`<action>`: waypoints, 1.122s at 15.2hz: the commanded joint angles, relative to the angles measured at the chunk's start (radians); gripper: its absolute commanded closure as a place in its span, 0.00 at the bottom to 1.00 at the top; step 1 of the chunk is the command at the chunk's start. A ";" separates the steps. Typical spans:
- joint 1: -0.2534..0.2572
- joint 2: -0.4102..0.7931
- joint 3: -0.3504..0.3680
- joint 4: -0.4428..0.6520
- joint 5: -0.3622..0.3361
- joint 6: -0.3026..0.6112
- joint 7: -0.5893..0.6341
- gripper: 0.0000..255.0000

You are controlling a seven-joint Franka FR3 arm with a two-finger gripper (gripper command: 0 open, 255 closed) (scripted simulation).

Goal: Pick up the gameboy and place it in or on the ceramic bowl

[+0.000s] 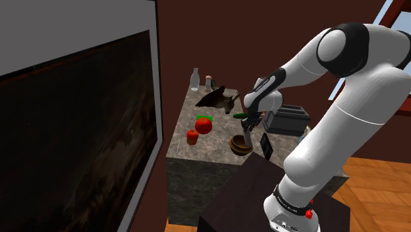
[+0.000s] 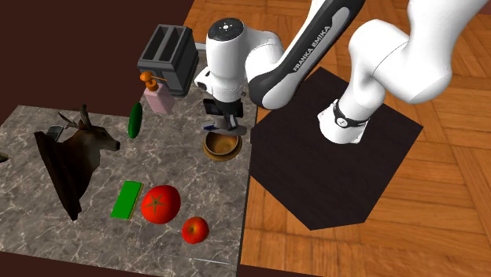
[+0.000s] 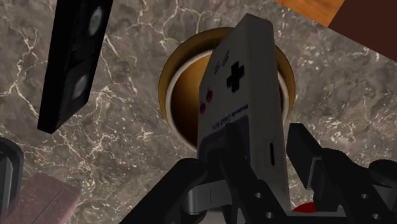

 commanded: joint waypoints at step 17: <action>0.003 0.012 -0.003 -0.003 0.008 0.016 -0.007 0.00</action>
